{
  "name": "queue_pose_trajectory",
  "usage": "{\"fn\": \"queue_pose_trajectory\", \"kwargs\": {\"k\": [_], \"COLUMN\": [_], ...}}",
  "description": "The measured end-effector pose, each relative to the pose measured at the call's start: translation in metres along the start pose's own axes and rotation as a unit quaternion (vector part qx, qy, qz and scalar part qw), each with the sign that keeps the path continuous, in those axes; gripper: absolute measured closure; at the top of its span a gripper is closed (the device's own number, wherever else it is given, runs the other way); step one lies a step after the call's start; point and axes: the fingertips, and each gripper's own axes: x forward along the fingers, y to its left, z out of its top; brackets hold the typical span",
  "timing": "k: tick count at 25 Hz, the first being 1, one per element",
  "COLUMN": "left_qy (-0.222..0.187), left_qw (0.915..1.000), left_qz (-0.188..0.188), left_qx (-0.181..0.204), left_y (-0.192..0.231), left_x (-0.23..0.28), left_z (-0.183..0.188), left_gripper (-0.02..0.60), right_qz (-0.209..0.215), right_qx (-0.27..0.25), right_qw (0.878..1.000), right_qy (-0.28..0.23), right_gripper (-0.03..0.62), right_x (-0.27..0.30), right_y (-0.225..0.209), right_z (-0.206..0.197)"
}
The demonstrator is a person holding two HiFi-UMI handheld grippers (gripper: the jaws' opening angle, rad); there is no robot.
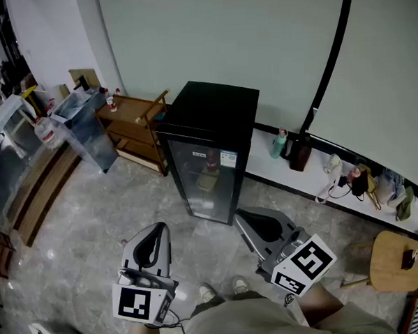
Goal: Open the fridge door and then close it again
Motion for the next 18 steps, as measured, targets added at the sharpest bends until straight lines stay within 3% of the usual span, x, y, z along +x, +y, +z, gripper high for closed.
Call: {"fn": "queue_pose_trajectory", "kwargs": {"k": [18], "left_qy": [-0.004], "left_qw": [0.9999], "left_qz": [0.006], "left_qx": [-0.010], "left_y": [0.003], "left_x": [-0.020], "left_z": [-0.003], "left_gripper": [0.574], "right_qz": [0.014], "right_qx": [-0.005], "right_qw": [1.000], "right_qy": [-0.011], "right_gripper": [0.597], "right_x": [-0.001], "right_y": [0.018], "right_z": [0.004]}}
